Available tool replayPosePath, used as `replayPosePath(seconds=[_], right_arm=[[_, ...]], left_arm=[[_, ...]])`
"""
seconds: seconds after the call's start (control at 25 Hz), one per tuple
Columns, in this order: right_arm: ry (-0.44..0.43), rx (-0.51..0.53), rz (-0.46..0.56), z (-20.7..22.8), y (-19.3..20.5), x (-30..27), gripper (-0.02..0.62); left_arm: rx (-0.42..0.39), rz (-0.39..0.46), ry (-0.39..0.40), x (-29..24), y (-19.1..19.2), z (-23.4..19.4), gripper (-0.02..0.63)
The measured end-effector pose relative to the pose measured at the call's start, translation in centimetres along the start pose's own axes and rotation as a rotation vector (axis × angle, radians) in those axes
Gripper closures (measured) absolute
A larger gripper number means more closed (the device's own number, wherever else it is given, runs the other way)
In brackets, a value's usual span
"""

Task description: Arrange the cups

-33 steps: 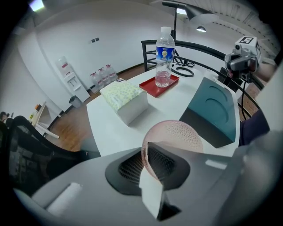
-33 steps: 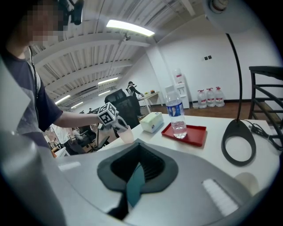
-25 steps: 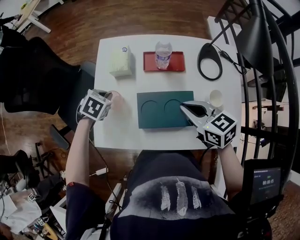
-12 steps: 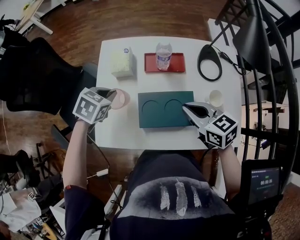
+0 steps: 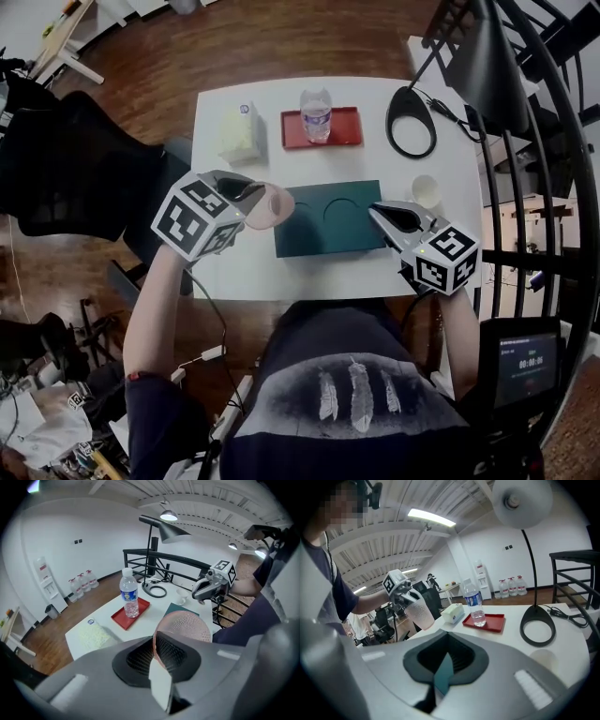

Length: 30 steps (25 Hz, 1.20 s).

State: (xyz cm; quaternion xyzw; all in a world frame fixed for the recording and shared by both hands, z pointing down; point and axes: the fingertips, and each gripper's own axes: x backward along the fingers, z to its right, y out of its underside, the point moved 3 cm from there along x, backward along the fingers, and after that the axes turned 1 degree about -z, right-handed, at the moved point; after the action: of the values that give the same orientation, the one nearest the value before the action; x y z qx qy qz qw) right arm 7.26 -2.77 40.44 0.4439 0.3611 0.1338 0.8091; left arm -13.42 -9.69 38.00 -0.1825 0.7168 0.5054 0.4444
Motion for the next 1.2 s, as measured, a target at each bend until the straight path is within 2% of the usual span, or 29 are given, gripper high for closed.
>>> replayPosePath(seconds=[0.24, 0.4, 0.64, 1.0, 1.04, 1.2], right_arm=[[0.021, -0.017, 0.011, 0.5, 0.7, 0.9, 0.592], [0.033, -0.021, 0.011, 0.6, 1.1, 1.1, 0.592], [0.038, -0.020, 0.010, 0.5, 1.6, 1.2, 0.592], [0.036, -0.016, 0.014, 0.0, 1.4, 0.5, 0.593], [0.035, -0.016, 0.015, -0.1, 1.5, 0.4, 0.592], [0.037, -0.021, 0.013, 0.2, 2.1, 0.6, 0.592]], left_arm=[[-0.047, -0.046, 0.088, -3.2, 0.0, 2.9, 0.572], [-0.061, -0.090, 0.119, -5.0, 0.9, 3.7, 0.572], [-0.067, -0.154, 0.126, -6.7, 2.3, 3.7, 0.571], [-0.094, -0.164, 0.121, -6.5, 2.6, 3.4, 0.562], [-0.089, -0.158, 0.120, -6.5, 2.6, 3.4, 0.558], [-0.053, -0.126, 0.130, -6.8, 2.3, 3.3, 0.463]])
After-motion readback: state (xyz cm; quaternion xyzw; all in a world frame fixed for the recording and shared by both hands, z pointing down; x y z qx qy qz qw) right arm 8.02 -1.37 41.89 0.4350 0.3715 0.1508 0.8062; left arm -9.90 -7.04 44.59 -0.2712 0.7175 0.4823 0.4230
